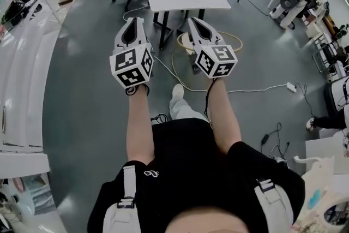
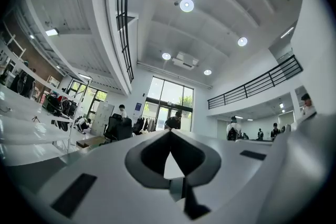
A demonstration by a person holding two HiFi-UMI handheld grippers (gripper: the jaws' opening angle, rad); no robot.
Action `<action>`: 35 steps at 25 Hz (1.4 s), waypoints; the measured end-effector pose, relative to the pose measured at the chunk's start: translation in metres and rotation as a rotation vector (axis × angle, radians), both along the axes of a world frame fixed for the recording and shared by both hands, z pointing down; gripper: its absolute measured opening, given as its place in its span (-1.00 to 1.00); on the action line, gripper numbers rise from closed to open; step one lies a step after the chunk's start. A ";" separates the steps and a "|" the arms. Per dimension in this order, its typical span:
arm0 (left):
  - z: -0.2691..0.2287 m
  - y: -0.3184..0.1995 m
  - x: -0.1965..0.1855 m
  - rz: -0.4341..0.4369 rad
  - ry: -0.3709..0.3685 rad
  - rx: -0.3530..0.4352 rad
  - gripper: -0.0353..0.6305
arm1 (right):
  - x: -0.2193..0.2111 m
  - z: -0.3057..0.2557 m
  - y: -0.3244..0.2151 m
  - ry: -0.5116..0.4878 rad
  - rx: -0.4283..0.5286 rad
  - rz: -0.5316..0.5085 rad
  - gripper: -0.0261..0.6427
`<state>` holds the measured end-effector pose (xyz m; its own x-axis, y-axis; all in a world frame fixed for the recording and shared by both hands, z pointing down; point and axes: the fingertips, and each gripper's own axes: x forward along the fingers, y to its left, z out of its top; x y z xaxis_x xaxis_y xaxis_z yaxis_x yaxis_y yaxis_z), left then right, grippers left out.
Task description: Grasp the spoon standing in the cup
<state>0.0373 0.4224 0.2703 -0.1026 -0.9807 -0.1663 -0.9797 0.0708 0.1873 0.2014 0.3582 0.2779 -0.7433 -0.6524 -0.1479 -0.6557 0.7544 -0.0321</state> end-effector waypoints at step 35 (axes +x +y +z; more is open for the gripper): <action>0.093 -0.527 -0.038 -0.022 0.037 -0.245 -0.85 | -0.080 0.113 -0.520 -0.086 -0.232 -0.082 -0.90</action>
